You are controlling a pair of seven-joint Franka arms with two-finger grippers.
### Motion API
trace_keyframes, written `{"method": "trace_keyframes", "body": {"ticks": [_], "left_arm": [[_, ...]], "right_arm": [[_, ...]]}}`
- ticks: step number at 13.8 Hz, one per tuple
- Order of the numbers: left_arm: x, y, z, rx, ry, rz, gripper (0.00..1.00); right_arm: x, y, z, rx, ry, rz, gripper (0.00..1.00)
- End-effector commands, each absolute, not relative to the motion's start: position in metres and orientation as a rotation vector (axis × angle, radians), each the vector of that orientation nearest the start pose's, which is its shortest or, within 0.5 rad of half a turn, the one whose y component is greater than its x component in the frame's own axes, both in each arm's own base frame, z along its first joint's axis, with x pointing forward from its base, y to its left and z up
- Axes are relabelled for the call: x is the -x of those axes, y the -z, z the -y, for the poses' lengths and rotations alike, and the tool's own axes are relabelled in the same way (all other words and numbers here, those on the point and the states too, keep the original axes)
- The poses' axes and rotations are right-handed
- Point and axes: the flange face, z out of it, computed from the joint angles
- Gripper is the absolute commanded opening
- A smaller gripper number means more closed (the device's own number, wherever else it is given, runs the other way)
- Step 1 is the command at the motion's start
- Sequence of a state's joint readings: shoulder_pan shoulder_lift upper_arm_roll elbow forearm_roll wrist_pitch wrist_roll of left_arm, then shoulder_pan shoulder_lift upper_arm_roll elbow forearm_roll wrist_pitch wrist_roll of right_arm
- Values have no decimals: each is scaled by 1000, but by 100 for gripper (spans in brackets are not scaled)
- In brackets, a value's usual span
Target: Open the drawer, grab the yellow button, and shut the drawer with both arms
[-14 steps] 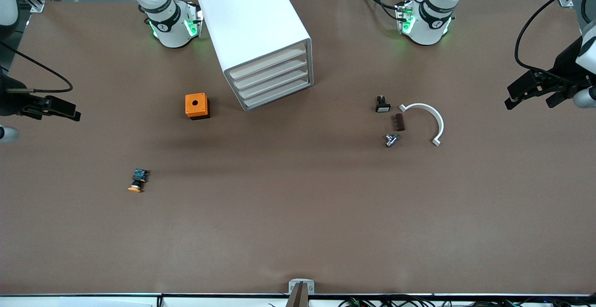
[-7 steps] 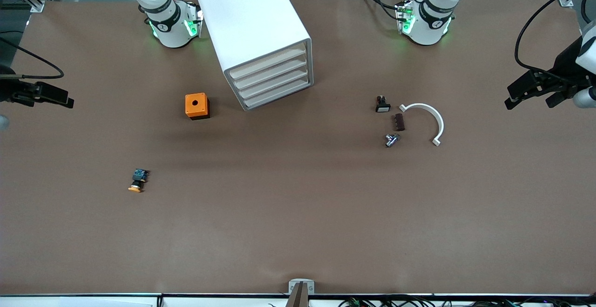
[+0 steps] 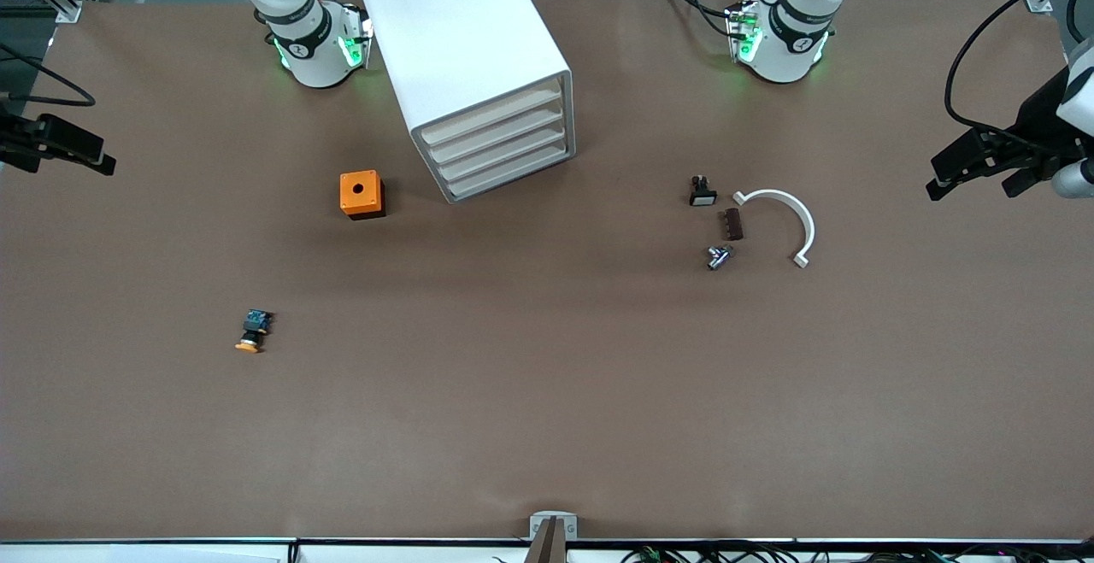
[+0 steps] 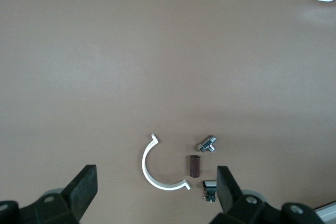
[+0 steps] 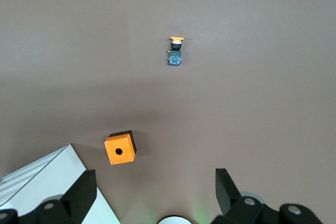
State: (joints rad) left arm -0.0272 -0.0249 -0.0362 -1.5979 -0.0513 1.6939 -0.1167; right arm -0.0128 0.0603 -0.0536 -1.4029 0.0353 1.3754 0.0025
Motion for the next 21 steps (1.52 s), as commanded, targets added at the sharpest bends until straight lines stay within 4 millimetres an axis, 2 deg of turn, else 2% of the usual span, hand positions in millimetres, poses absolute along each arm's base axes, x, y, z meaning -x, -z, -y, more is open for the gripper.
{"method": "trace_keyframes", "body": {"ticks": [1, 6, 11, 21], "left_arm": [[-556, -642, 38, 3175, 181, 78, 100], [-556, -642, 38, 3175, 180, 80, 99], [-556, -642, 38, 3175, 181, 78, 100], [-557, -642, 38, 3175, 181, 78, 100]], "right_arm": [[-537, -658, 31, 3087, -126, -124, 100], [-514, -646, 32, 3091, -115, -124, 100], [-513, -644, 32, 3093, -122, -125, 100], [-522, -652, 30, 3110, 4, -91, 100]]}}
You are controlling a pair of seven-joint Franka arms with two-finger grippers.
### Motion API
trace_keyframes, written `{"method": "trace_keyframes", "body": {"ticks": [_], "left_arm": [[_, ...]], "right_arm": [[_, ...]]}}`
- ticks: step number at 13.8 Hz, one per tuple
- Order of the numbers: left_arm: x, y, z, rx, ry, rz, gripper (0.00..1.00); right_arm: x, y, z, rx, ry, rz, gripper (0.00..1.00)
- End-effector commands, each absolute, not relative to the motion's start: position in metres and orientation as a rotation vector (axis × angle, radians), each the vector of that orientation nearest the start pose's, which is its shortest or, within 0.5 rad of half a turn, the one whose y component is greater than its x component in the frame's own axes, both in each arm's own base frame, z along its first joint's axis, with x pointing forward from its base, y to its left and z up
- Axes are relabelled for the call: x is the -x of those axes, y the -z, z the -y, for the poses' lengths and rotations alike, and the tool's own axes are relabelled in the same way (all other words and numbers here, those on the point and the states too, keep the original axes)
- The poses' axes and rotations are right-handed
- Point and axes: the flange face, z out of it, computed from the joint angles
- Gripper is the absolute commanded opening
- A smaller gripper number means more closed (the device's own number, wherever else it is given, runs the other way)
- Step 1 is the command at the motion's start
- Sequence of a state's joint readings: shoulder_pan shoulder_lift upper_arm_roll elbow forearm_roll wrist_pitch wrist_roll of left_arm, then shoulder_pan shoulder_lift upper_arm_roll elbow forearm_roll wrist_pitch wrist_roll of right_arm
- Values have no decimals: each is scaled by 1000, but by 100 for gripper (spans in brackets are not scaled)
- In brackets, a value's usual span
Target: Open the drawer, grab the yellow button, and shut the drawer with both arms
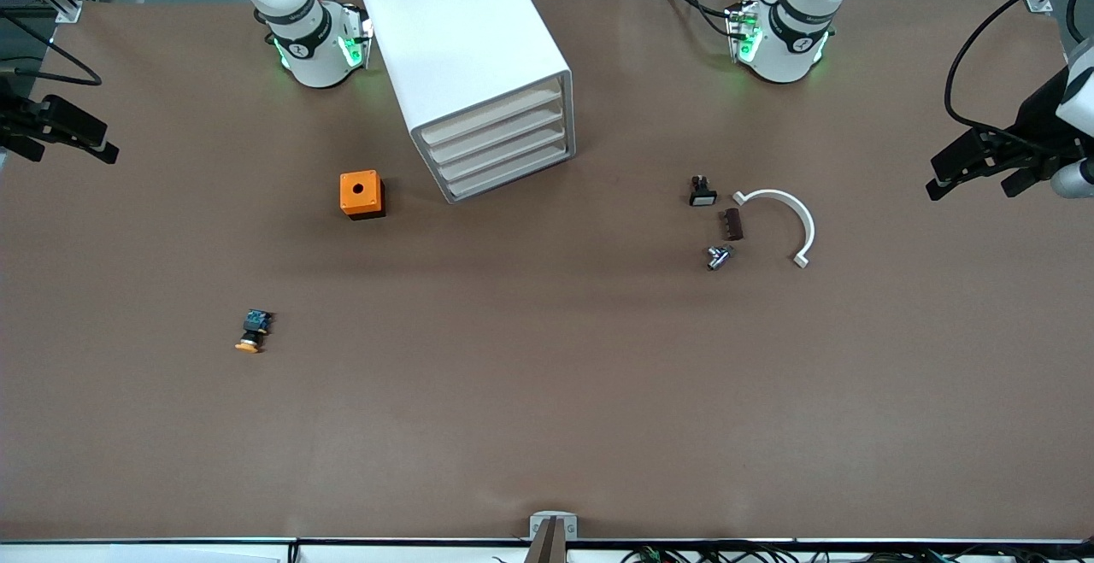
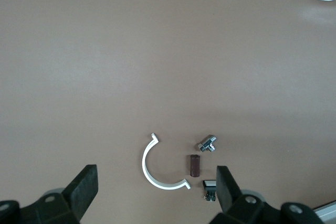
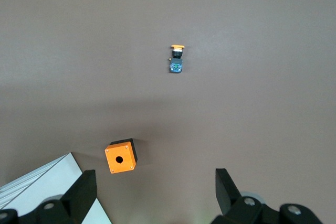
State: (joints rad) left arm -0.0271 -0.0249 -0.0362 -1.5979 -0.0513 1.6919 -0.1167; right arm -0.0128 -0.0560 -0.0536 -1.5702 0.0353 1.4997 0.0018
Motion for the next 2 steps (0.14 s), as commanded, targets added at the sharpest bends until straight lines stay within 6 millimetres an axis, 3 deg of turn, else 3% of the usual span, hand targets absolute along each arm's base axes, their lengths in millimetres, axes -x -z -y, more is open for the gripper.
{"method": "trace_keyframes", "body": {"ticks": [1, 2], "left_arm": [[-557, -641, 38, 3175, 178, 78, 100], [-557, -641, 38, 3175, 178, 78, 99]], "right_arm": [[-522, -652, 28, 3112, 6, -86, 100], [-522, -652, 27, 3112, 6, -81, 100]]}}
